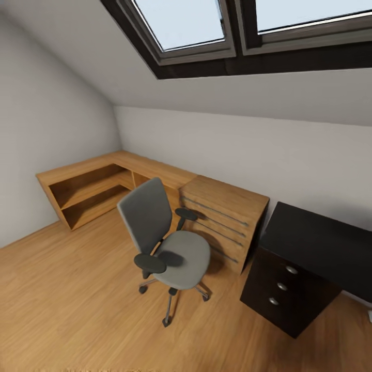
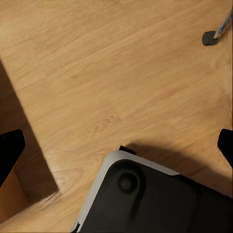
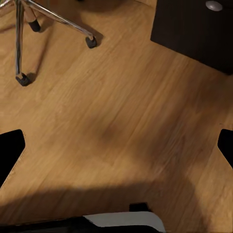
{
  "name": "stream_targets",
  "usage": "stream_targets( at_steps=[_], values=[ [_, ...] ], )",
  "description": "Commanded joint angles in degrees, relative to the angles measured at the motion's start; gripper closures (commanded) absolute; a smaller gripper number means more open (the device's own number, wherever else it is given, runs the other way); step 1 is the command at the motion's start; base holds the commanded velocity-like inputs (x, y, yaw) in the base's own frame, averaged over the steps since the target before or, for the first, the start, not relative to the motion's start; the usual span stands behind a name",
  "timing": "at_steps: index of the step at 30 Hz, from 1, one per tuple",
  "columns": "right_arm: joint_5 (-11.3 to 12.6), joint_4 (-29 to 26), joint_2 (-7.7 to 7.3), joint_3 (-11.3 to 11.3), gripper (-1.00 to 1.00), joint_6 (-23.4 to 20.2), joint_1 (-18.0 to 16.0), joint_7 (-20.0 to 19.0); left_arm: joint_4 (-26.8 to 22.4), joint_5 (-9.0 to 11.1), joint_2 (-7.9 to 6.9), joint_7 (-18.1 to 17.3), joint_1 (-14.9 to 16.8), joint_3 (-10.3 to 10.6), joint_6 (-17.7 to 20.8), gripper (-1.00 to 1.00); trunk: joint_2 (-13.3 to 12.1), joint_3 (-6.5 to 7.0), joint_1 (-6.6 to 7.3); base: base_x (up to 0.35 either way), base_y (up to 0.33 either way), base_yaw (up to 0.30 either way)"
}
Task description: In the bedroom, organize the workspace by keeping the computer under the desk, ensuring the monitor is on the desk, placing the keyboard on the desk next to the monitor, placing the mouse on the desk next to the keyboard, moving the folder from the swivel chair onto the desk next to the mouse, stacking the notebook on top of the folder with the pen on top of the notebook, and positioning the swivel chair next to the desk.
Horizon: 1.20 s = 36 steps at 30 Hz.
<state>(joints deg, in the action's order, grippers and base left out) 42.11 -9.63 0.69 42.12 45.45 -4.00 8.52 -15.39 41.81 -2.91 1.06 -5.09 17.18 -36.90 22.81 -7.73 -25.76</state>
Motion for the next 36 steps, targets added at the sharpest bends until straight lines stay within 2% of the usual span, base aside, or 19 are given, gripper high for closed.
stream_targets(
  at_steps=[1,2,5,9,13,15,17,27,36],
  values=[
    [0.07,-0.04,-0.02,0.43,-1.00,-0.68,-1.51,0.61,-2.53,0.72,-0.84,0.30,-0.05,0.40,0.06,-1.00,0.11,-0.14,-0.03,0.000,0.000,0.277],
    [0.09,0.00,-0.11,0.41,-1.00,-1.33,-3.66,0.62,-6.26,0.83,-2.05,0.98,-0.10,0.30,1.74,-1.00,0.11,-0.17,-0.03,0.000,0.000,0.276],
    [0.17,0.31,-0.08,0.36,-1.00,-1.56,-4.71,0.62,-8.81,0.90,-2.67,1.46,-0.05,0.25,5.05,-1.00,0.11,-0.27,-0.03,0.000,0.000,0.275],
    [0.21,0.73,0.22,0.51,-1.00,-1.37,-5.06,0.62,-9.47,1.07,-2.84,1.58,-0.02,0.18,6.49,-1.00,0.11,-0.40,-0.03,0.000,0.000,0.273],
    [0.22,1.08,0.51,0.57,-1.00,-0.60,-5.17,0.56,-8.54,1.18,-2.87,1.32,-0.01,0.15,6.88,-1.00,0.11,-0.53,-0.03,0.000,0.000,0.273],
    [0.21,1.48,0.55,0.59,-1.00,0.15,-5.22,0.52,-5.50,0.90,-2.76,0.99,-0.01,0.18,6.88,-1.00,0.11,-0.59,-0.03,0.000,0.000,0.212],
    [0.15,2.34,0.54,0.60,-1.00,0.33,-5.26,0.31,-4.70,0.62,-2.67,0.91,-0.01,0.27,6.86,-1.00,0.11,-0.61,-0.03,0.000,0.000,0.063],
    [0.01,3.31,0.55,0.80,-1.00,0.43,-5.27,0.16,-4.22,0.75,-2.66,0.87,-0.01,0.31,6.94,-1.00,0.11,-0.62,-0.03,0.000,0.000,0.014],
    [-0.05,3.30,0.73,0.90,-1.00,0.41,-5.25,0.35,-3.99,0.72,-2.45,0.84,-0.01,0.48,7.09,-1.00,0.11,-0.62,-0.03,0.000,0.000,0.237]
  ],
)
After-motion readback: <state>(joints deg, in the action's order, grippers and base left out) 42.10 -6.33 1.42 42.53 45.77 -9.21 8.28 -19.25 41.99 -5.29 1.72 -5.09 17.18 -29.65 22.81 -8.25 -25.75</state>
